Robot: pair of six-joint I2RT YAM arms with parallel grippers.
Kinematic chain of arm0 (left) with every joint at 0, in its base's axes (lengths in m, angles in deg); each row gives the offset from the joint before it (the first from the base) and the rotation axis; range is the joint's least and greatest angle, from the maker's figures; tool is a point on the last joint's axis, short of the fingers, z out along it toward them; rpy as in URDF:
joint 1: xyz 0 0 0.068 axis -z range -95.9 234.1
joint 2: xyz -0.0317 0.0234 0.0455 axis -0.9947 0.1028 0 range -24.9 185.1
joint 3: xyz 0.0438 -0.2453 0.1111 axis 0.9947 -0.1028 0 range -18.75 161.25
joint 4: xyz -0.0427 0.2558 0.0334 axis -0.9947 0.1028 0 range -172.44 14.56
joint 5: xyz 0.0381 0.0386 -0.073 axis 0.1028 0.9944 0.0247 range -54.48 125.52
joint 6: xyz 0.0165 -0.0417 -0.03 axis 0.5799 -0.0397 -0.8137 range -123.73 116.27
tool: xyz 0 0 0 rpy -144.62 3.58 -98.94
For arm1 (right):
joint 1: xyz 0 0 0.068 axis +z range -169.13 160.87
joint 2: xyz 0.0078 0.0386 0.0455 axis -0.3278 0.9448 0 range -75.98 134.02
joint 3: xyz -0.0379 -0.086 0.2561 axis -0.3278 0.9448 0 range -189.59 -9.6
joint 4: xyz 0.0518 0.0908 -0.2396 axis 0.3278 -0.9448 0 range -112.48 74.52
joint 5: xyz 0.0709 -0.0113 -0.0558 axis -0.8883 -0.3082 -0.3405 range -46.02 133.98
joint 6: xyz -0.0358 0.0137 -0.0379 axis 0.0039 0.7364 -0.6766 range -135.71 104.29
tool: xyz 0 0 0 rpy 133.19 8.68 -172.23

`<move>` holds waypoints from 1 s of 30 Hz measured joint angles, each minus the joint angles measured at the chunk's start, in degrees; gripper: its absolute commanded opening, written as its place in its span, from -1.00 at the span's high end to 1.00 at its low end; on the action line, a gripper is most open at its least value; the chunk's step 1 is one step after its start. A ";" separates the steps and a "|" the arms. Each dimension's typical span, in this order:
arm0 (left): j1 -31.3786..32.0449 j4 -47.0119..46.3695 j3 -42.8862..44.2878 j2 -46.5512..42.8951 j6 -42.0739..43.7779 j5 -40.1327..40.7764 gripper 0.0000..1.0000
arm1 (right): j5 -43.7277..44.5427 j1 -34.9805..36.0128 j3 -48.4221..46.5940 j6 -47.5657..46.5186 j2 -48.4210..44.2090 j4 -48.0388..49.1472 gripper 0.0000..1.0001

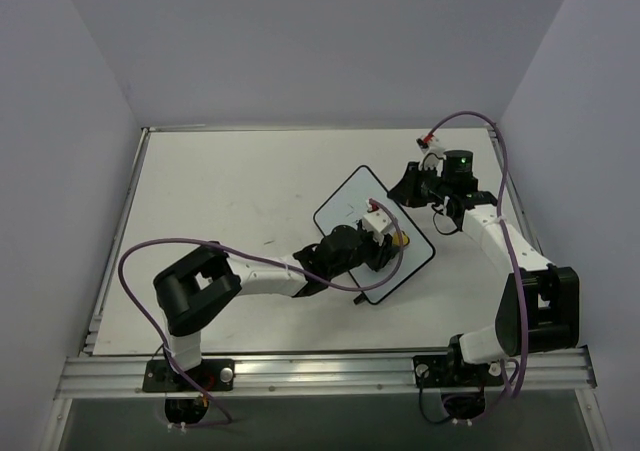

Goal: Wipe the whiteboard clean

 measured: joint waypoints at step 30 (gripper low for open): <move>-11.13 -2.89 -5.20 -0.87 -5.75 -0.26 0.95 | -0.61 0.55 0.11 -0.52 0.00 -0.20 1.00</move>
